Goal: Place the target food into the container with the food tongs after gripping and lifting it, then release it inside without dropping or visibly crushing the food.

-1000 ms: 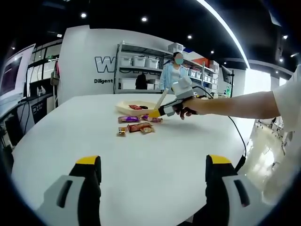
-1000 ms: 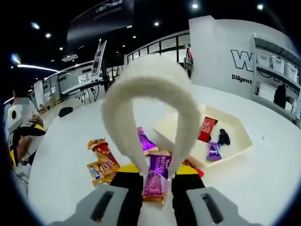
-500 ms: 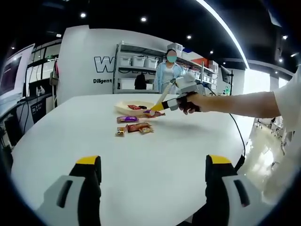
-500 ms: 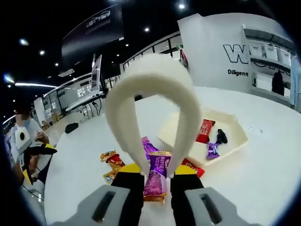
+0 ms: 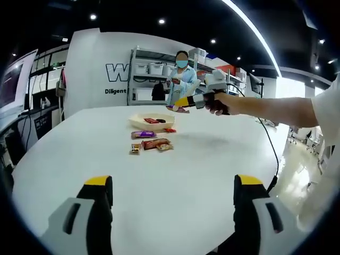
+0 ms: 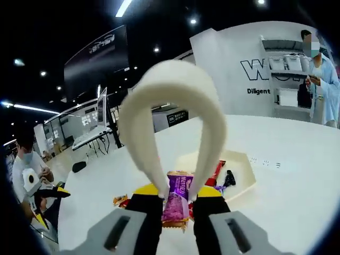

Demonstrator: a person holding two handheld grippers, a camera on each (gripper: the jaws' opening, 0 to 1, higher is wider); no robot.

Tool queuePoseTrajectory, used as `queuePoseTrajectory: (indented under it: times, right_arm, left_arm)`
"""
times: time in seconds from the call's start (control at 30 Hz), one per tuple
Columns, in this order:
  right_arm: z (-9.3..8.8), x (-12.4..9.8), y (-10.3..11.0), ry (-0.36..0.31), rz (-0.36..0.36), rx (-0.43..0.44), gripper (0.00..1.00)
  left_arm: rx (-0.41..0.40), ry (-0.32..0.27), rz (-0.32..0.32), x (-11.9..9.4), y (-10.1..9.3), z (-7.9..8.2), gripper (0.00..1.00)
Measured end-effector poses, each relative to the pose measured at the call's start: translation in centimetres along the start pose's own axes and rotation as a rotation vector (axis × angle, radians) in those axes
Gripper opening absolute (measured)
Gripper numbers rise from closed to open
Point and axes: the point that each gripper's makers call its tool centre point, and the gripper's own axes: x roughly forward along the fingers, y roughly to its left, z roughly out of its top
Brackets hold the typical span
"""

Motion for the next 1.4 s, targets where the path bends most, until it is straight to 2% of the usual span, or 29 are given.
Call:
queuePoseTrajectory:
  times: [0.33,0.53,0.73,0.97,1.2,1.33,1.4]
  right_arm:
    - [0.3,1.0,-0.2,0.005,-0.016,-0.021,0.13]
    - [0.3,1.8,-1.2,0.015,-0.035,-0.03,0.13]
    - [0.4,2.7,-2.8,0.024,-0.079,-0.003,0.14]
    - [1.0,3.6,-4.5,-0.015,-0.121,0.028,0.14]
    - [0.7,4.8,-6.2,0.009,-0.156,0.047,0.13]
    - [-0.3,5.7,-7.0,0.038,-0.19,0.037,0.13]
    - [-0.5,6.1,-7.1,0.037,-0.183,0.051,0.13]
  left_arm:
    - [-0.015,0.005,0.016,0.0,0.5,0.1,0.99]
    - [-0.005,0.018,0.013,0.0,0.6,-0.2,0.99]
    - [-0.012,0.009,0.016,0.0,0.8,0.1,0.99]
    - [-0.015,0.011,0.017,0.0,0.9,0.1,0.97]
    - [-0.018,0.024,0.024,0.0,1.5,-0.3,0.97]
    - [-0.022,0.024,0.037,-0.1,2.1,-0.3,0.96]
    - [-0.026,0.023,0.04,-0.1,2.4,-0.3,0.96]
